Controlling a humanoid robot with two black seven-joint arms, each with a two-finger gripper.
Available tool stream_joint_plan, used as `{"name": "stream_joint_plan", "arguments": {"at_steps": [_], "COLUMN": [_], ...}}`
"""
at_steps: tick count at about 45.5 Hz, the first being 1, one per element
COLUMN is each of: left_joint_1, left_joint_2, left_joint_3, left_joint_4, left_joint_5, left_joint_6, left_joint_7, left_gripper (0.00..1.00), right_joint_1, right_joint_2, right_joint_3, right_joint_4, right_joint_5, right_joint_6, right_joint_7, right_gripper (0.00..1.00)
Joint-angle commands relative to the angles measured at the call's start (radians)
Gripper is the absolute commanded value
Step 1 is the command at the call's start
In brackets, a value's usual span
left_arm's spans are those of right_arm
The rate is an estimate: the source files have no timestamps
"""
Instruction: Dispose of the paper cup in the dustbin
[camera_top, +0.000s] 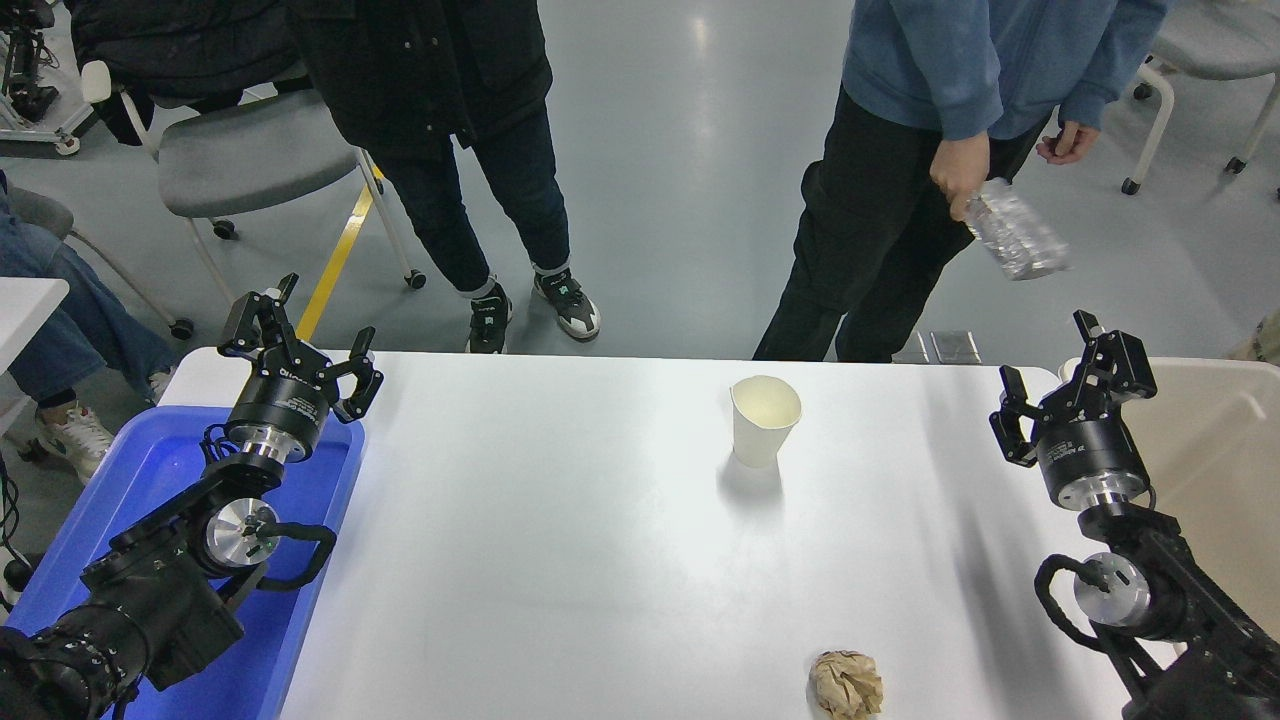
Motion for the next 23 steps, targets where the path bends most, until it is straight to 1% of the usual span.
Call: {"name": "stream_joint_plan", "arguments": {"at_steps": [1, 19, 23], "left_joint_1": [-0.001, 0.000, 0.000], "left_joint_2": [0.000, 0.000, 0.000], "left_joint_3": [0.000, 0.000, 0.000], "left_joint_4": [0.000, 0.000, 0.000], "left_joint_5": [0.000, 0.000, 0.000], "left_joint_6": [0.000, 0.000, 0.000], "left_joint_7": [0.000, 0.000, 0.000], "left_gripper": [1.00, 1.00, 1.00], "right_joint_1": [0.003, 0.015, -0.003], "right_joint_2": [0.000, 0.000, 0.000], "right_joint_3": [0.000, -0.012, -0.026], "right_joint_4": [-0.006, -0.009, 0.009], "right_joint_5": [0.000, 0.000, 0.000], "right_joint_6": [-0.001, -0.004, 0.016], "right_joint_7": [0.000, 0.000, 0.000], "right_gripper": [0.99, 0.99, 0.99]}}
